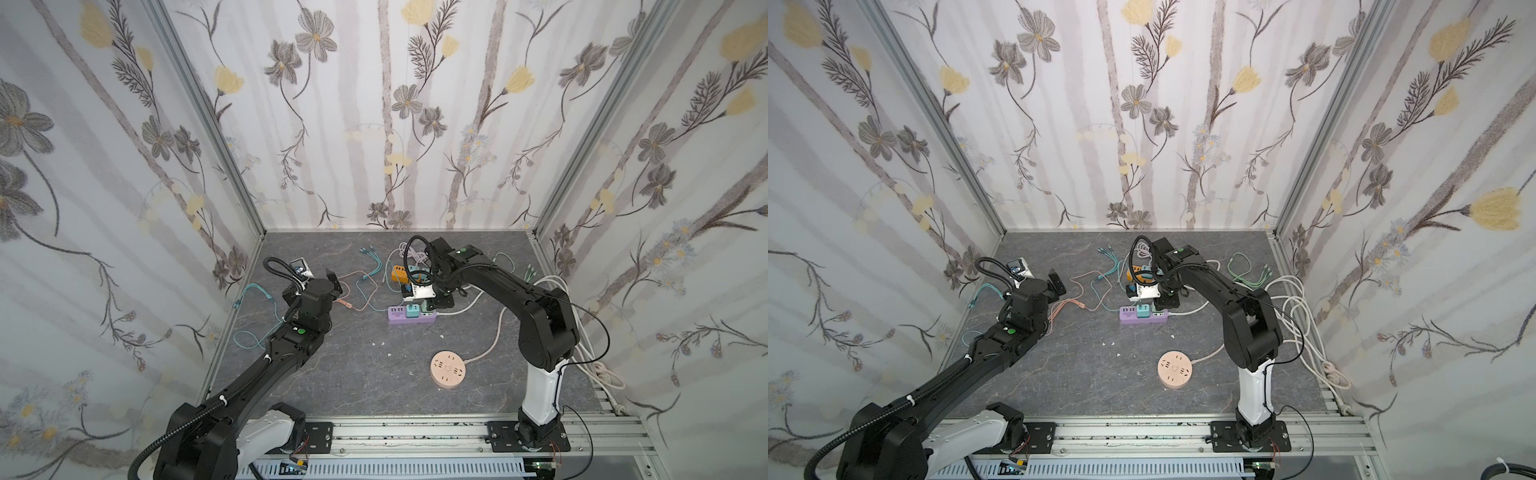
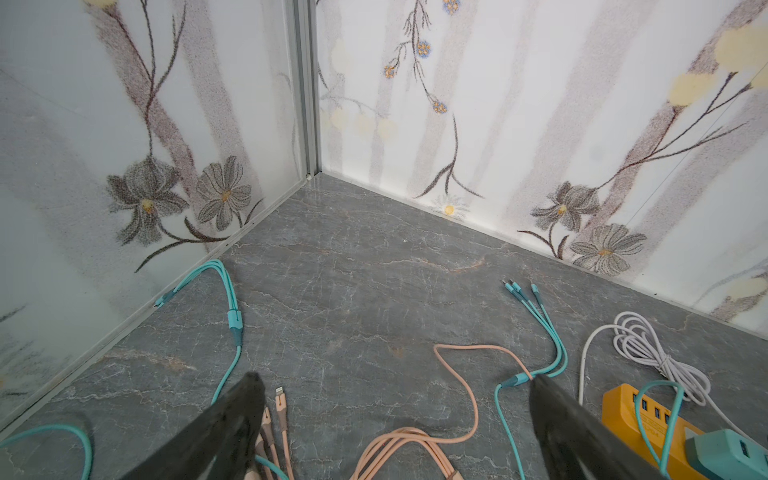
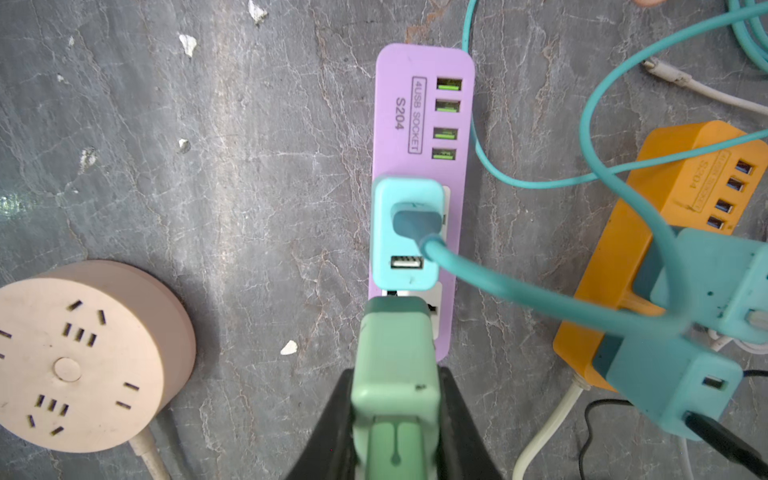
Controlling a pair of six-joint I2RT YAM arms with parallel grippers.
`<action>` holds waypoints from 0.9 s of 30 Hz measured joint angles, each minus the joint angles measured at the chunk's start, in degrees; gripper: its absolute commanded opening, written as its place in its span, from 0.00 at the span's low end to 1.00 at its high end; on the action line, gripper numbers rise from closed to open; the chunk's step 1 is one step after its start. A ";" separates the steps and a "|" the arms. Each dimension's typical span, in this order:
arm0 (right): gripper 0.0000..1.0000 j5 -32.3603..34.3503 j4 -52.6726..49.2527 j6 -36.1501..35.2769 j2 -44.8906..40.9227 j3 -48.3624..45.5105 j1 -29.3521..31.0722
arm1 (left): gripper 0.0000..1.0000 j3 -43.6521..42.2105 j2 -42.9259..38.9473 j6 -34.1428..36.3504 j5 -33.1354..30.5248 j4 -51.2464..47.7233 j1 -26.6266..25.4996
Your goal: Insert the plug
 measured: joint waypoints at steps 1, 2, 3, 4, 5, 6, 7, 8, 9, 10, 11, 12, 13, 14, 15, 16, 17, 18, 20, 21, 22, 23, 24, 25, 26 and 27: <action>0.00 0.07 0.00 -0.07 0.20 0.00 0.00 | 1.00 0.00 0.04 -0.04 0.00 -0.04 0.02; 0.00 0.13 -0.04 -0.13 0.42 0.00 0.00 | 1.00 0.00 0.09 -0.15 0.00 -0.17 0.07; 0.00 0.31 -0.04 -0.13 0.72 -0.02 0.00 | 1.00 0.00 0.15 -0.22 0.00 -0.33 0.07; 0.00 0.42 -0.07 -0.15 1.01 -0.07 0.00 | 1.00 0.00 0.24 -0.37 0.00 -0.42 0.11; 0.00 0.63 -0.07 -0.15 1.27 -0.15 0.00 | 1.00 0.00 0.28 -0.48 0.00 -0.52 0.13; 0.00 0.92 -0.17 -0.15 1.55 -0.15 0.00 | 1.00 0.04 0.35 -0.81 0.00 -0.70 0.20; 0.00 0.96 -0.24 -0.15 1.79 -0.15 0.00 | 1.00 0.11 0.44 -0.96 0.00 -0.79 0.22; 0.00 0.96 -0.17 -0.15 1.86 -0.15 0.02 | 1.00 0.26 0.57 -1.14 0.04 -0.83 0.28; 0.00 1.07 -0.22 -0.15 2.01 -0.15 0.02 | 1.00 0.37 0.63 -1.25 0.13 -0.85 0.33; 0.00 1.09 -0.17 -0.15 2.08 -0.15 0.02 | 1.00 0.46 0.70 -1.27 0.17 -0.85 0.37; 0.00 1.16 -0.17 -0.15 2.14 -0.17 0.07 | 1.00 0.52 0.83 -1.29 0.20 -0.90 0.44; 0.00 1.33 -0.13 -0.15 2.16 -0.24 0.11 | 1.00 0.59 0.96 -1.31 0.24 -0.94 0.50; 0.00 1.31 -0.02 -0.17 2.16 -0.35 0.11 | 1.00 0.63 1.05 -1.36 0.26 -1.03 0.55; 0.00 1.33 0.04 -0.20 2.19 -0.42 0.15 | 1.00 0.70 1.14 -1.38 0.35 -1.11 0.59; 0.00 1.55 0.09 -0.39 2.25 -0.46 0.20 | 1.00 0.79 1.29 -1.38 0.37 -1.18 0.66; 0.00 1.66 0.13 -0.46 2.34 -0.48 0.28 | 1.00 0.96 1.46 -1.40 0.39 -1.25 0.66; 0.00 1.86 0.13 -0.57 2.47 -0.48 0.42 | 1.00 1.09 1.66 -1.42 0.42 -1.33 0.70; 0.00 2.10 0.11 -0.59 2.58 -0.48 0.59 | 1.00 1.27 1.84 -1.44 0.44 -1.38 0.70; 0.00 2.47 0.09 -0.63 2.91 -0.48 0.79 | 1.00 1.60 2.21 -1.44 0.66 -1.60 0.72; 0.00 2.62 0.09 -0.66 2.91 -0.48 0.81 | 1.00 1.73 2.38 -1.44 0.85 -1.73 0.72; 0.00 2.75 0.07 -0.70 2.89 -0.48 0.87 | 1.00 1.88 2.51 -1.44 0.92 -1.92 0.72; 0.00 2.82 0.04 -0.83 2.75 -0.48 0.87 | 1.00 2.01 2.67 -1.44 1.14 -2.05 0.74; 0.00 2.86 0.02 -0.90 2.51 -0.46 0.90 | 1.00 2.16 2.84 -1.44 1.27 -2.21 0.76; 0.00 2.93 0.02 -0.98 2.40 -0.35 0.92 | 1.00 2.27 2.95 -1.44 1.31 -2.32 0.76; 0.00 3.10 0.00 -1.01 2.19 -0.31 1.01 | 1.00 2.32 3.04 -1.46 1.38 -2.40 0.76; 0.00 3.26 -0.07 -1.01 2.05 -0.26 1.09 | 1.00 2.34 3.17 -1.46 1.46 -2.43 0.79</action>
